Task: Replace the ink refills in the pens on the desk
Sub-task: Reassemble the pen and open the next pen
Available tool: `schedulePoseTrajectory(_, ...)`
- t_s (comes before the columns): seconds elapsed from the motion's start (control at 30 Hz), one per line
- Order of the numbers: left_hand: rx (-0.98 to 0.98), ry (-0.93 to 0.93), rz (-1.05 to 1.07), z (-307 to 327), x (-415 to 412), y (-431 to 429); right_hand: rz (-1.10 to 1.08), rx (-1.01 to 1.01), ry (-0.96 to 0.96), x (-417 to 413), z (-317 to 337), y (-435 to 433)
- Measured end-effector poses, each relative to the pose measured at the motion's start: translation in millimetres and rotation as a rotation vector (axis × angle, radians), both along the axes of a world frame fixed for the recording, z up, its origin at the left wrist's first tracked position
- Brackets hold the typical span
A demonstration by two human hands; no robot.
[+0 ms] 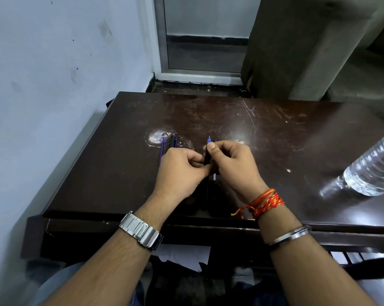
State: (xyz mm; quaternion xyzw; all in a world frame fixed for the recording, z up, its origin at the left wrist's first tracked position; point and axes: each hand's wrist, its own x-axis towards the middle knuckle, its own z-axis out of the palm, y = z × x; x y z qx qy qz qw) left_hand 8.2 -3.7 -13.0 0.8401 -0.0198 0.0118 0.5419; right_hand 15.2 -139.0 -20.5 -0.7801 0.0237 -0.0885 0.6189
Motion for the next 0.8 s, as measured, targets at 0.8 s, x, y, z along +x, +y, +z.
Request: schedulePoseTrajectory(0.8, -0.042, -0.043, 0.047, 3.0, -2.3, 0.0, -0.038, 0.121, 0.004, 0.4, -4.2, 4.3)
